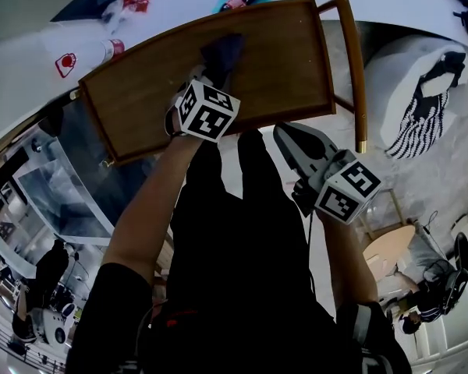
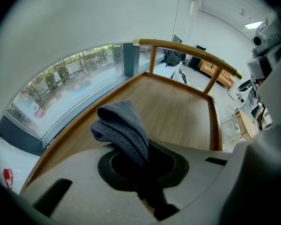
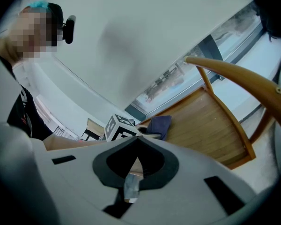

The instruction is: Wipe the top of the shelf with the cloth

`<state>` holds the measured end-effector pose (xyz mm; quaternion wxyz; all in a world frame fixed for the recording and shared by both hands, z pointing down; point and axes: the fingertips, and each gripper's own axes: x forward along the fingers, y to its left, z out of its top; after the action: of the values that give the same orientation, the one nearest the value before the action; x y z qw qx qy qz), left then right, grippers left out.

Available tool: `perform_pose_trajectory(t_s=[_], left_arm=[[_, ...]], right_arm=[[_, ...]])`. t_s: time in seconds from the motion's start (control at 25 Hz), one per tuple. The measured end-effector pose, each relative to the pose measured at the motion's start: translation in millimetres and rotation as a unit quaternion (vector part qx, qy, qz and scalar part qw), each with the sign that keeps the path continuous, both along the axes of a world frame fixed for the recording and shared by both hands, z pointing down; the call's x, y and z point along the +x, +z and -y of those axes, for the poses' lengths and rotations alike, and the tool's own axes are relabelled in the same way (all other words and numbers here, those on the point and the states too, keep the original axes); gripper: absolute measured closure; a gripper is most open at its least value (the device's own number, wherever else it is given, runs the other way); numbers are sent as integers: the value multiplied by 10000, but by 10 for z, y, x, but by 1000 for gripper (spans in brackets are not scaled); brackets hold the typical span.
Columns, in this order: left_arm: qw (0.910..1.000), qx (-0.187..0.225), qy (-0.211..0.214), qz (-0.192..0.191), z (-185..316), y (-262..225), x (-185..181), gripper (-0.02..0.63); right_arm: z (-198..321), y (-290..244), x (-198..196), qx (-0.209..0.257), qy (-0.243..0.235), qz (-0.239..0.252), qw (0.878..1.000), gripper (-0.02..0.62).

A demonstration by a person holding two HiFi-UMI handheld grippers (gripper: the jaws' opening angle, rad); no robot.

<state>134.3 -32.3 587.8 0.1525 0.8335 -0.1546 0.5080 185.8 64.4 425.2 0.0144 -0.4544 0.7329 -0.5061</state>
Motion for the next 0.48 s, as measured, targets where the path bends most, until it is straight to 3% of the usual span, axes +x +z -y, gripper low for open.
perform_pose_trajectory(t_s=[0.48], left_arm=[[9993, 14, 360, -128, -135, -22, 600, 557]], right_arm=[[-179, 61, 398, -50, 312, 16, 9995, 591]])
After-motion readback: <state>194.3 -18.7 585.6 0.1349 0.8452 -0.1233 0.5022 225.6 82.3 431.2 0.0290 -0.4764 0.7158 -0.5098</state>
